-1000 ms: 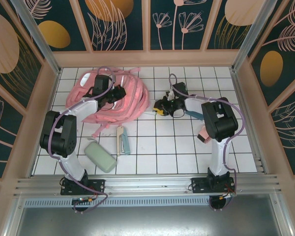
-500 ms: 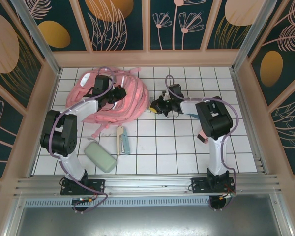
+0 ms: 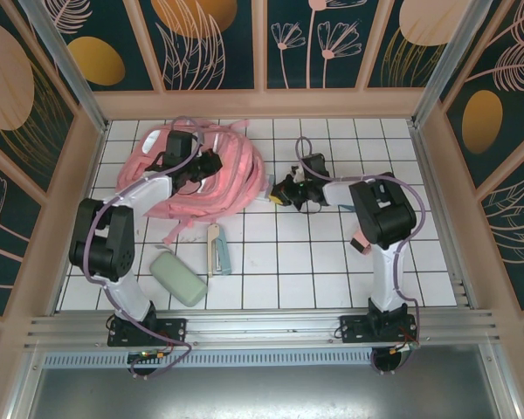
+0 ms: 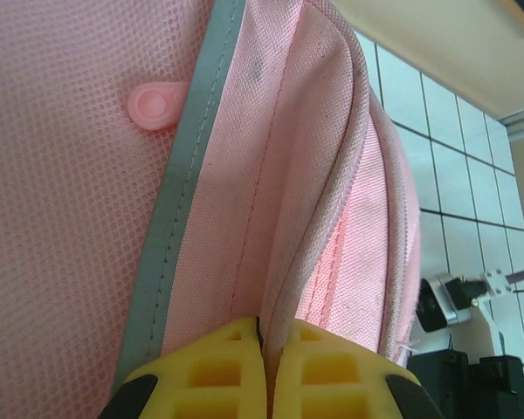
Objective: Pack the student bag
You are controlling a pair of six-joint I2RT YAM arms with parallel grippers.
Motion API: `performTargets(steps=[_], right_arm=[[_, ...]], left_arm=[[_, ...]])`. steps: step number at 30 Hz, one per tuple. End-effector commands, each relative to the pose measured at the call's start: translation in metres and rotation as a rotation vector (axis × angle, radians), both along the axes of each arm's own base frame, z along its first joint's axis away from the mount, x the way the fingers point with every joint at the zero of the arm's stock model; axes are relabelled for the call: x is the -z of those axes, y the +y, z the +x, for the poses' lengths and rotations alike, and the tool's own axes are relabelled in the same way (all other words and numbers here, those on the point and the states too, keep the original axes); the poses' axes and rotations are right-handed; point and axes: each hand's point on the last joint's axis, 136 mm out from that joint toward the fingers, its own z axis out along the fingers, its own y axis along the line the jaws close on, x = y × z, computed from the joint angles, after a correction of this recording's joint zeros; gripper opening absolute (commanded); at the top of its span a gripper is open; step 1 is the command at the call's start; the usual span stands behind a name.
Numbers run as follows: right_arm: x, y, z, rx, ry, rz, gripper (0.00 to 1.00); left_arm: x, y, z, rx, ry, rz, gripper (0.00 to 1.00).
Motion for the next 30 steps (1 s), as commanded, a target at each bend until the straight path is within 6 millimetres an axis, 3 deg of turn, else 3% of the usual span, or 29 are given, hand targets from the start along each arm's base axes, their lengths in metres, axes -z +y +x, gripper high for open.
performTargets(steps=[1, 6, 15, 20, 24, 30], right_arm=[[-0.002, -0.026, -0.013, -0.004, -0.006, -0.05, 0.0], [-0.01, -0.045, -0.038, -0.048, -0.021, -0.087, 0.0], [-0.033, -0.077, -0.066, -0.057, -0.041, -0.119, 0.0], [-0.036, -0.076, -0.071, -0.077, -0.043, -0.097, 0.0], [-0.046, -0.066, -0.061, -0.062, -0.077, -0.032, 0.0], [-0.044, -0.045, -0.045, -0.062, -0.089, 0.017, 0.0]], left_arm=[[-0.046, 0.05, 0.017, -0.156, -0.097, 0.024, 0.0], [-0.05, 0.061, 0.022, -0.176, -0.111, 0.057, 0.0], [-0.017, 0.055, 0.026, -0.148, -0.066, 0.246, 0.0], [0.008, 0.019, 0.018, -0.035, -0.026, 0.328, 0.0], [0.041, -0.013, 0.003, 0.065, 0.026, 0.419, 0.0], [0.078, -0.035, -0.008, 0.158, 0.092, 0.49, 0.0]])
